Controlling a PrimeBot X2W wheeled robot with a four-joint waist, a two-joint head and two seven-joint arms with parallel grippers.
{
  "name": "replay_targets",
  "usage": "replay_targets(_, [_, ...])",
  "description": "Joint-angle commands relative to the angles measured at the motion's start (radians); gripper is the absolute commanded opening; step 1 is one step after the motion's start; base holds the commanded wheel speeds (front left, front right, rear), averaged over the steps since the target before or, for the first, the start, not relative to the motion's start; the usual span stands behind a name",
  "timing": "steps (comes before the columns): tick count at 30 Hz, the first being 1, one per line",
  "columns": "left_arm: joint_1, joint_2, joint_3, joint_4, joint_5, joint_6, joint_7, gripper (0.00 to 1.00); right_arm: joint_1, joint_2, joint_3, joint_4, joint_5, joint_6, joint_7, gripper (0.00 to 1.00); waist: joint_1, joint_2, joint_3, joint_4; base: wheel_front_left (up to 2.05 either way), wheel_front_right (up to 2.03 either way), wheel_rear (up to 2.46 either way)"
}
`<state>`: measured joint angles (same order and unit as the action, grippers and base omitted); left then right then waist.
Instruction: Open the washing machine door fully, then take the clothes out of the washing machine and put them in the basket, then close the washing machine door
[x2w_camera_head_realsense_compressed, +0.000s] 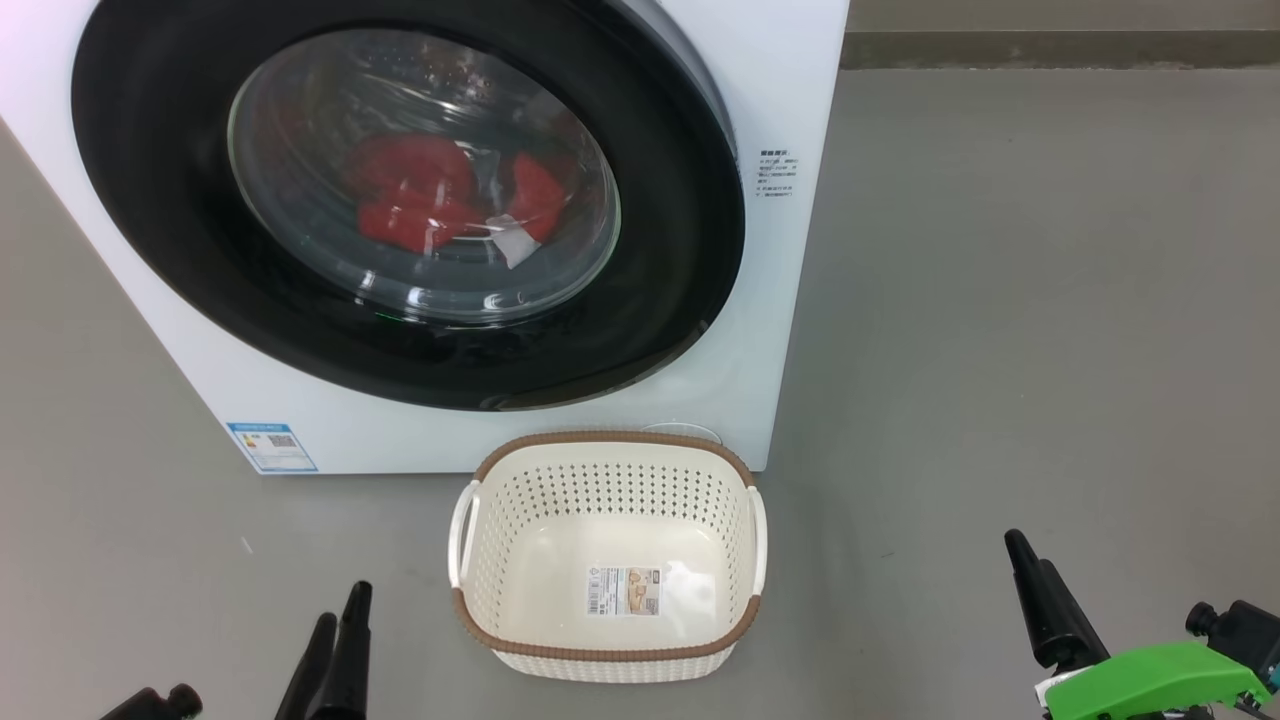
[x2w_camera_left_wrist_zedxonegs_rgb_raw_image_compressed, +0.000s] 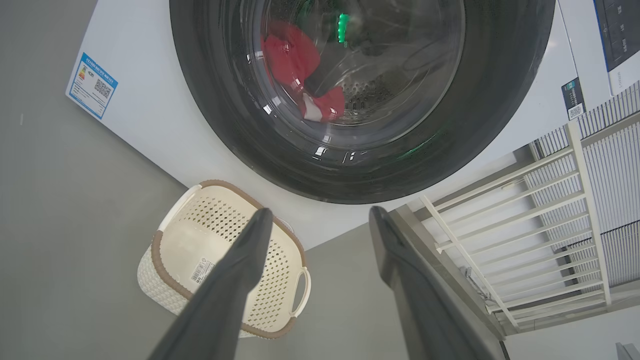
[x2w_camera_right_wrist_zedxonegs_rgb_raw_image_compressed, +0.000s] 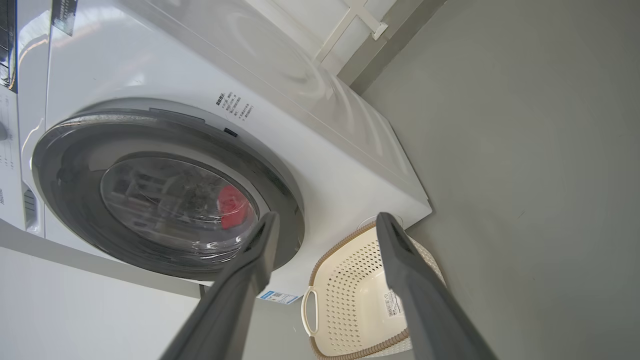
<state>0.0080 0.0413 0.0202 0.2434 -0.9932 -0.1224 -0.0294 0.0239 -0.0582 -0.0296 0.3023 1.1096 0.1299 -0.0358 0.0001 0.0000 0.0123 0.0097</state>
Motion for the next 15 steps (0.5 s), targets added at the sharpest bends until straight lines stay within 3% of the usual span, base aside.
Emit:
replay_targets(1, [-0.005, 0.020, 0.009, -0.034, 0.040, 0.004, -0.015, 1.00, -0.006, -0.019, 0.010, -0.028, -0.031, 0.000, -0.013, 1.00, -0.0001, 0.0000, 0.000, 0.000, 0.00, 0.00, 0.00])
replay_targets(15, [0.008, 0.032, -0.003, -0.060, 0.219, 0.020, -0.056, 1.00, 0.009, -0.027, 0.032, -0.033, -0.182, 0.000, -0.054, 1.00, -0.0001, 0.0000, 0.006, 0.002, 0.00, 0.00, 0.00])
